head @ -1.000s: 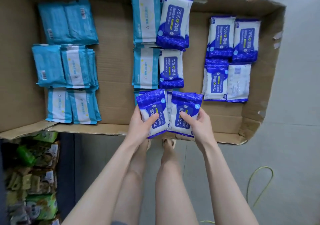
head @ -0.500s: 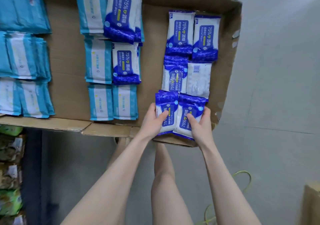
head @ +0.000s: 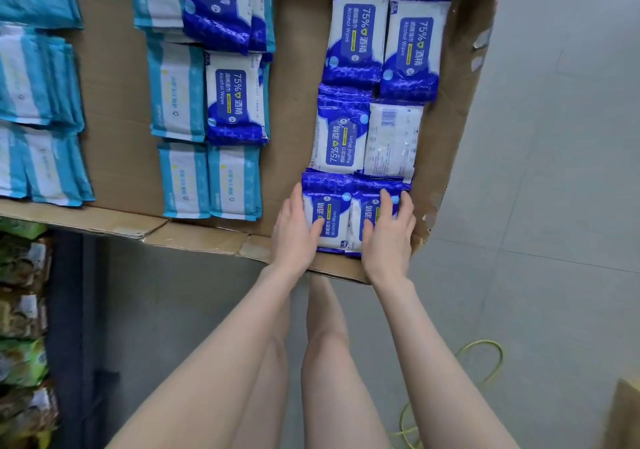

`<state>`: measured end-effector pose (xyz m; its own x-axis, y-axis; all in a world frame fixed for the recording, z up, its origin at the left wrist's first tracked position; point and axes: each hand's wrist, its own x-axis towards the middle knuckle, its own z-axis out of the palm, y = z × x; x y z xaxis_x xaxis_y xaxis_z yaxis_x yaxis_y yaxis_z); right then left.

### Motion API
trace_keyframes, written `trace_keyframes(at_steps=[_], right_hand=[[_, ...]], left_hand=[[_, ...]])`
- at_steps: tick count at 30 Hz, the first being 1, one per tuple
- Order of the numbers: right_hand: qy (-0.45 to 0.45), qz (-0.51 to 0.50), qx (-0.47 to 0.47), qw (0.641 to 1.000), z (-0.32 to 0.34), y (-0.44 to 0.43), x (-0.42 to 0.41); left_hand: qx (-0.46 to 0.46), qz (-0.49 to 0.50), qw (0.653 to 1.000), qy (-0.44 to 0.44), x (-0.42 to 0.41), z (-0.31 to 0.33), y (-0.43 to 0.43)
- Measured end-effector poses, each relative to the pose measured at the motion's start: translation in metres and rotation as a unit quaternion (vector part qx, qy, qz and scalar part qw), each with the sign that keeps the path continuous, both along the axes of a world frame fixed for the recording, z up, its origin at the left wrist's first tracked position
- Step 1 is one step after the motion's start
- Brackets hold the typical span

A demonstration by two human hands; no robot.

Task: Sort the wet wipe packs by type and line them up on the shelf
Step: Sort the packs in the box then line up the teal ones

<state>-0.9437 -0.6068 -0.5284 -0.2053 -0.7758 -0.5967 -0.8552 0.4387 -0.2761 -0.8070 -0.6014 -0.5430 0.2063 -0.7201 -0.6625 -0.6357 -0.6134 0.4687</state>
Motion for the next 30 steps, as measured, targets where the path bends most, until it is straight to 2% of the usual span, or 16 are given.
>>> trace_keyframes(at_steps=[5,9,14,20,26,30], right_hand=[[0.006,0.039,0.040,0.998,0.011,-0.001,-0.002],[-0.008,0.048,0.025,0.999,0.031,-0.009,-0.003],[-0.080,0.031,-0.041,0.995,0.068,-0.028,0.017],[-0.134,0.072,-0.099,0.983,0.108,-0.068,0.073],[-0.150,0.086,-0.102,0.979,0.112,-0.106,0.143],[-0.143,0.048,-0.100,0.983,0.101,-0.133,0.183]], left_hand=[[0.044,-0.081,0.996,0.019,0.016,0.011,-0.003],[0.022,-0.121,0.992,-0.005,0.030,0.035,-0.013],[-0.022,-0.099,0.995,-0.018,0.057,0.075,-0.025],[-0.095,-0.028,0.995,-0.030,0.110,0.116,-0.051],[-0.120,0.013,0.993,-0.015,0.169,0.129,-0.084],[-0.110,-0.001,0.994,0.002,0.206,0.118,-0.117]])
